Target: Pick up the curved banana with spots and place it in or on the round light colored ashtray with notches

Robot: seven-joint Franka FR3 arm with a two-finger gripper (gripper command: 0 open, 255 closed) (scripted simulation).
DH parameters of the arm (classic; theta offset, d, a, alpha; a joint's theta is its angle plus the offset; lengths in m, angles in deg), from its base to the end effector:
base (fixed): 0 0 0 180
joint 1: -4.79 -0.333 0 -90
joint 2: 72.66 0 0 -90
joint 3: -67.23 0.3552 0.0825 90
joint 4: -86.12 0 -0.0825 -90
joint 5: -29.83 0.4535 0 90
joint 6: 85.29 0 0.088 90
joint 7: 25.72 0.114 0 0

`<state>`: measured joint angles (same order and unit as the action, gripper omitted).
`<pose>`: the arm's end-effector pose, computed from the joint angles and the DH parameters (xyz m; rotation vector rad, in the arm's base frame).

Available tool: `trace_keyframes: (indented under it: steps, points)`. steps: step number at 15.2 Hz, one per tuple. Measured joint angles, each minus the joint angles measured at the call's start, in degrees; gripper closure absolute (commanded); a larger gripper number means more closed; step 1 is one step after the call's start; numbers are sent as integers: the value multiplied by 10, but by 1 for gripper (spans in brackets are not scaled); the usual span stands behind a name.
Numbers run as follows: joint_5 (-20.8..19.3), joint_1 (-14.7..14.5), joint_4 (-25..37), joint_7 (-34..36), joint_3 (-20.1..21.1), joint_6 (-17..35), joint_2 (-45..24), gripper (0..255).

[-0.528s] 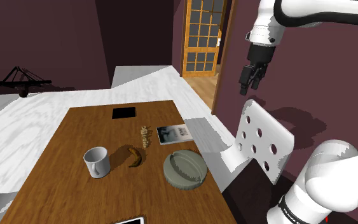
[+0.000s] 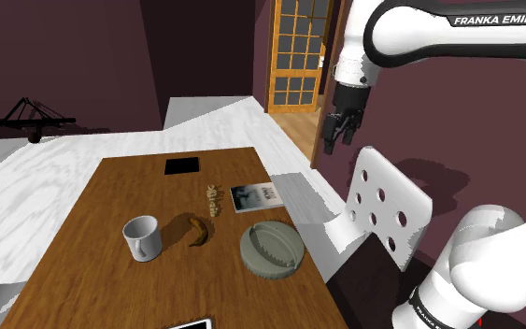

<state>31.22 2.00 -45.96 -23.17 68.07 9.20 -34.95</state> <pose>0.3937 0.0287 0.5983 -3.1262 -0.0218 -0.0020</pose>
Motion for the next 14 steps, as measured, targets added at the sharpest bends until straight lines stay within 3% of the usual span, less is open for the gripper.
trace_keyframes:
  steps: [14]
  points:
    - [19,-31,28,114,96,199,-222,0]
